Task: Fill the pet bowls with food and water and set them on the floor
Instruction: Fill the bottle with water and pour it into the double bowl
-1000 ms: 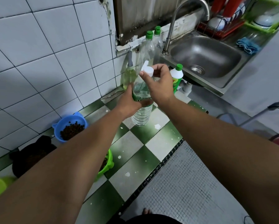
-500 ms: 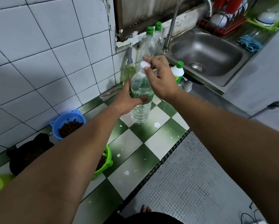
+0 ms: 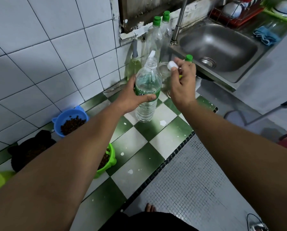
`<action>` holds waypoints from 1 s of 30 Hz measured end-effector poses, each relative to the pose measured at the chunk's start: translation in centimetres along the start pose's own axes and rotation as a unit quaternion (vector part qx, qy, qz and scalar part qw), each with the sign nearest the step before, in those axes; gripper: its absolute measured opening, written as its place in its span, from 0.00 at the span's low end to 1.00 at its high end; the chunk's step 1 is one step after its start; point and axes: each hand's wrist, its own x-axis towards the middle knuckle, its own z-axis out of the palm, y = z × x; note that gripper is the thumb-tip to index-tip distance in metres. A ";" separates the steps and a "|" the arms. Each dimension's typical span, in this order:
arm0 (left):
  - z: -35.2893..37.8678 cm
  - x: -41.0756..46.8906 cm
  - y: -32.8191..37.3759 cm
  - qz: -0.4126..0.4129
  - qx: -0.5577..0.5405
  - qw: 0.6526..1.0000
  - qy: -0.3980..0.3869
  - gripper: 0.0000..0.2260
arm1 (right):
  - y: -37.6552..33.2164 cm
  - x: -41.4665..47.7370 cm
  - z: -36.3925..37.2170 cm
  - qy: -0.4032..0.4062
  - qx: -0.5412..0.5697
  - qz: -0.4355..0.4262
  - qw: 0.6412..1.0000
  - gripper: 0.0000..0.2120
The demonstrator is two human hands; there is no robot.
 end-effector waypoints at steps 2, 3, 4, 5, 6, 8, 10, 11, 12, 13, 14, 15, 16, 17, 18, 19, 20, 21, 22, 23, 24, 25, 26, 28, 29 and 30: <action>0.1 -0.1 0.0 -0.003 0.005 1.000 0.002 0.44 | 2.9 -2.5 -0.4 -0.024 -0.041 0.023 0.999 0.16; 0.1 -0.2 0.0 -0.005 0.006 1.000 0.002 0.44 | 4.5 -4.0 -0.4 -0.044 -0.065 0.032 0.996 0.16; 0.2 -0.2 0.0 -0.003 0.006 1.000 0.003 0.44 | 6.0 -5.7 -0.4 -0.067 -0.089 0.043 0.993 0.16; 0.2 -0.2 0.0 -0.001 0.007 1.000 0.004 0.44 | 7.5 -7.3 -0.3 -0.090 -0.113 0.054 0.988 0.17; 0.2 -0.2 -0.1 0.001 0.009 1.000 0.005 0.45 | 8.8 -8.8 -0.1 -0.112 -0.138 0.067 0.982 0.17; 0.1 -0.3 -0.2 0.003 0.013 1.000 0.006 0.46 | 11.0 -11.2 0.2 -0.144 -0.182 0.087 0.969 0.16; 0.2 -0.3 -0.4 0.009 0.015 1.000 0.008 0.45 | 12.4 -12.7 0.6 -0.171 -0.206 0.100 0.958 0.16; 0.3 -0.3 -0.4 0.012 0.014 1.000 0.010 0.44 | 12.7 -13.1 0.7 -0.184 -0.211 0.109 0.954 0.15; 0.4 -0.3 -0.5 0.012 0.012 1.000 0.012 0.44 | 12.9 -13.3 0.9 -0.194 -0.214 0.120 0.950 0.15; 0.5 -0.3 -0.6 0.010 0.008 1.000 0.012 0.45 | 13.0 -13.4 1.0 -0.203 -0.216 0.130 0.946 0.15; 0.5 -0.3 -0.7 0.009 0.004 1.000 0.013 0.45 | 13.1 -13.5 1.2 -0.210 -0.217 0.137 0.943 0.14; 0.6 -0.3 -0.8 0.007 0.003 1.000 0.014 0.46 | 13.3 -13.6 1.3 -0.216 -0.218 0.142 0.941 0.14; 0.6 -0.3 -0.9 0.008 0.001 1.000 0.015 0.46 | 13.5 -13.8 1.4 -0.221 -0.215 0.149 0.940 0.14; 0.6 -0.3 -1.0 0.008 -0.001 1.000 0.016 0.47 | 13.7 -14.0 1.6 -0.222 -0.208 0.159 0.939 0.13; 0.7 -0.3 -1.1 0.007 -0.005 1.000 0.016 0.47 | 13.8 -14.2 1.7 -0.220 -0.201 0.170 0.939 0.13; 0.7 -0.3 -1.1 0.007 -0.009 1.000 0.017 0.47 | 13.8 -14.4 1.7 -0.216 -0.195 0.182 0.939 0.13; 0.7 -0.3 -1.2 0.005 -0.011 1.000 0.017 0.47 | 13.8 -14.5 1.8 -0.212 -0.193 0.191 0.939 0.12; 0.7 -0.2 -1.2 0.006 -0.011 1.000 0.018 0.46 | 13.7 -14.5 1.9 -0.210 -0.191 0.195 0.939 0.12; 0.7 -0.1 -1.2 0.007 -0.011 1.000 0.019 0.46 | 13.7 -14.5 2.0 -0.210 -0.191 0.196 0.938 0.12; 0.7 -0.1 -1.2 0.009 -0.013 1.000 0.019 0.46 | 13.7 -14.4 2.0 -0.212 -0.192 0.195 0.938 0.12; 0.7 0.0 -1.2 0.011 -0.017 1.000 0.020 0.45 | 13.7 -14.3 1.9 -0.217 -0.195 0.196 0.936 0.12; 0.8 0.0 -1.2 0.013 -0.021 0.999 0.021 0.45 | 13.6 -14.1 1.8 -0.221 -0.197 0.197 0.935 0.13; 0.8 0.0 -1.1 0.017 -0.024 0.999 0.021 0.44 | 13.6 -14.0 1.7 -0.224 -0.199 0.200 0.933 0.14; 1.0 0.0 -0.9 0.029 -0.026 0.999 0.027 0.46 | 13.4 -13.8 1.5 -0.225 -0.198 0.206 0.932 0.16; 1.1 0.0 -0.7 0.034 -0.026 0.999 0.032 0.48 | 13.3 -13.6 1.4 -0.224 -0.196 0.207 0.932 0.17; 1.2 0.0 -0.5 0.037 -0.025 0.998 0.036 0.49 | 13.0 -13.4 1.3 -0.221 -0.197 0.208 0.932 0.18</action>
